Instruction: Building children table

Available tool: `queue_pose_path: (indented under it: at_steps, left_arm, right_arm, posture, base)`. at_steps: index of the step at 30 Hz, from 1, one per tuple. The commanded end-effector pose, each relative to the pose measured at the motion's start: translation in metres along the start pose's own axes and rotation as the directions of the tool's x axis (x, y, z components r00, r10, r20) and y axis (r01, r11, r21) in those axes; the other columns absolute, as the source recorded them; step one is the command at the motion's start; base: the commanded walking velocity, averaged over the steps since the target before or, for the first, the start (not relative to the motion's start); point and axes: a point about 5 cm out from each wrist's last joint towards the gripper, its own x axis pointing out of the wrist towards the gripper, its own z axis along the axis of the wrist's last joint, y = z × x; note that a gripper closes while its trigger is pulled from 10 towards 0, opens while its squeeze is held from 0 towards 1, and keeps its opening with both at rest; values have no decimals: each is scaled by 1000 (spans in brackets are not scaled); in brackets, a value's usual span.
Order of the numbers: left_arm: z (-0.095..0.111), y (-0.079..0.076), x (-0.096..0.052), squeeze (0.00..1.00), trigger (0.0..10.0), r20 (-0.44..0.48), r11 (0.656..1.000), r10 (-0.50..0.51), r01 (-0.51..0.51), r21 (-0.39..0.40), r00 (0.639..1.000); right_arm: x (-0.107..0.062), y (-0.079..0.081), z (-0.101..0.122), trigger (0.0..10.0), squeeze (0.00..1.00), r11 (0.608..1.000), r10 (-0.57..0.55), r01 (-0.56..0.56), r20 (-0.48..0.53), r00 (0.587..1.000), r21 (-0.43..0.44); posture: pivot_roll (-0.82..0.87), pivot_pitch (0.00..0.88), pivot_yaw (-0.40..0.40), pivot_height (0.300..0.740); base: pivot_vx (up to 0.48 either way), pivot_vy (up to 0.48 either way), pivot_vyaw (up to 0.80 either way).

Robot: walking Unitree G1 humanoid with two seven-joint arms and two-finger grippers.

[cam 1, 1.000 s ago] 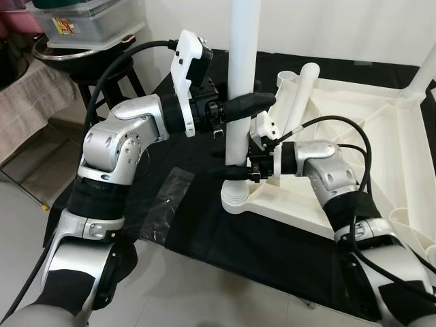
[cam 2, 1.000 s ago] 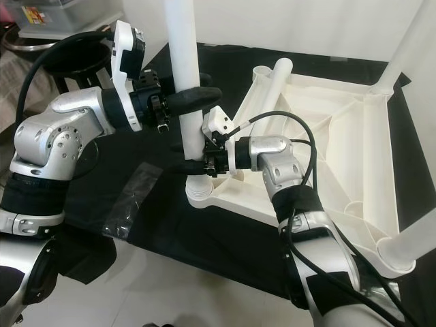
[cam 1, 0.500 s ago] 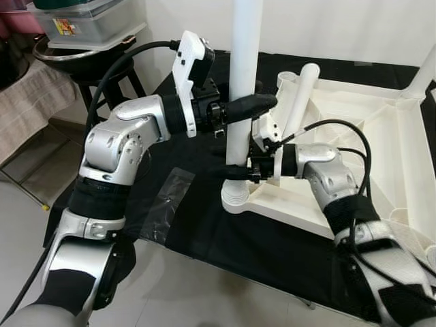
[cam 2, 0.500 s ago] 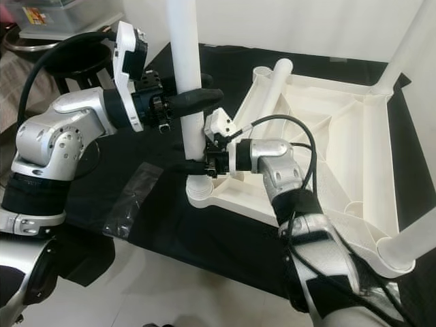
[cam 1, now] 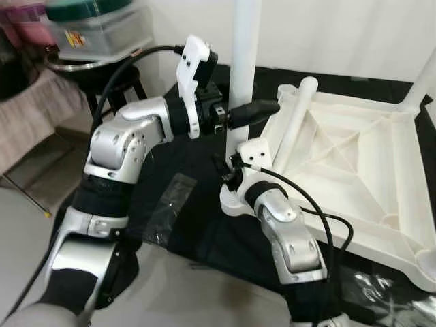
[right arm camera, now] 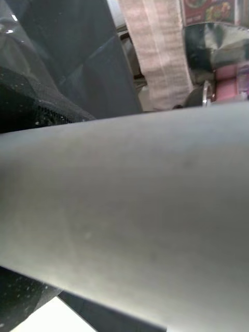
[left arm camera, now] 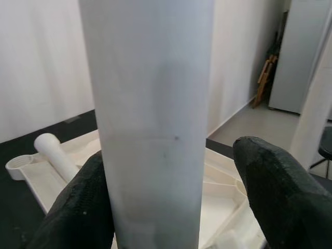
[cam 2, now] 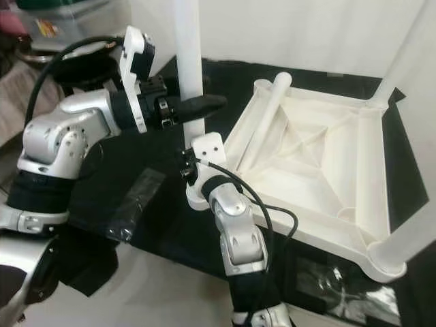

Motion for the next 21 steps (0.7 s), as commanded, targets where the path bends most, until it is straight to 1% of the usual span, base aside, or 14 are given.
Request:
queue_pose_path:
  at_steps: [1,3,4,6,7,9,10,11,13,17,18,19,20,21]
  left_arm:
    - [-2,-3,4,0,10000,-13,999,-32,32,5,999]
    - [-2,-3,4,0,10000,-14,999,-32,33,6,999]
    - [-2,-4,4,0,0,-10,999,-36,36,-7,999]
    - [-2,-4,4,0,0,-7,999,-39,39,-12,999]
    - [-2,-5,4,0,0,-6,999,-46,46,-13,999]
    - [-3,-7,5,0,0,-10,998,-60,60,-11,998]
    - [-2,-7,5,0,0,-9,998,-62,62,-10,998]
    - [-2,-7,5,0,0,-8,998,-63,63,-9,998]
    - [-2,-7,5,0,0,-8,998,-63,63,-9,998]
    - [-1,-7,5,0,0,-8,998,-61,61,-5,998]
    - [-1,-7,5,0,0,-9,998,-60,60,-2,998]
    - [-2,-7,4,0,0,-10,998,-60,60,-2,998]
    - [-2,-7,4,0,0,-10,998,-60,60,-2,998]
    - [-2,-7,4,0,0,-10,998,-60,60,-2,998]
  right_arm:
    - [1,3,-38,0,0,998,-19,30,-179,984,60]
    - [3,2,-36,0,0,998,-22,32,-173,985,58]
    - [5,-5,-31,0,0,998,-26,35,-177,984,50]
    - [3,-4,-28,0,0,997,-52,61,-188,981,44]
    - [2,-4,-23,10000,0,998,-57,64,-196,979,30]
    - [3,-7,-10,10000,0,999,-40,45,-159,986,25]
    - [5,-8,-5,10000,114,1000,7,-5,-138,990,12]
    - [7,-10,0,10000,1000,999,39,-36,-109,993,27]
    - [8,-13,4,10000,1000,998,60,-57,-88,994,39]
    - [13,-20,20,10000,1000,979,204,-203,-19,979,8]
    - [17,-34,37,10000,1000,934,352,-349,26,936,-79]
    - [16,-38,42,10000,1000,904,420,-416,29,907,-99]
    - [16,-38,42,10000,1000,904,420,-416,29,907,-99]
    - [15,-40,44,10000,1000,876,475,-470,22,880,-109]
  posture:
    - [32,144,56,740]
    - [32,144,56,740]
    - [31,138,55,740]
    - [31,138,55,740]
    - [31,138,55,740]
    - [34,134,54,740]
    - [35,133,54,740]
    - [36,131,53,740]
    - [36,131,53,740]
    - [42,128,52,740]
    - [44,125,48,740]
    - [43,124,47,740]
    - [43,124,47,740]
    - [43,124,47,740]
  base:
    - [0,0,0]
    - [0,0,0]
    - [0,0,0]
    - [0,0,0]
    - [0,0,0]
    - [0,0,0]
    - [0,0,0]
    - [0,0,0]
    - [0,0,0]
    - [0,0,0]
    - [0,0,0]
    - [0,0,0]
    - [0,0,0]
    - [0,0,0]
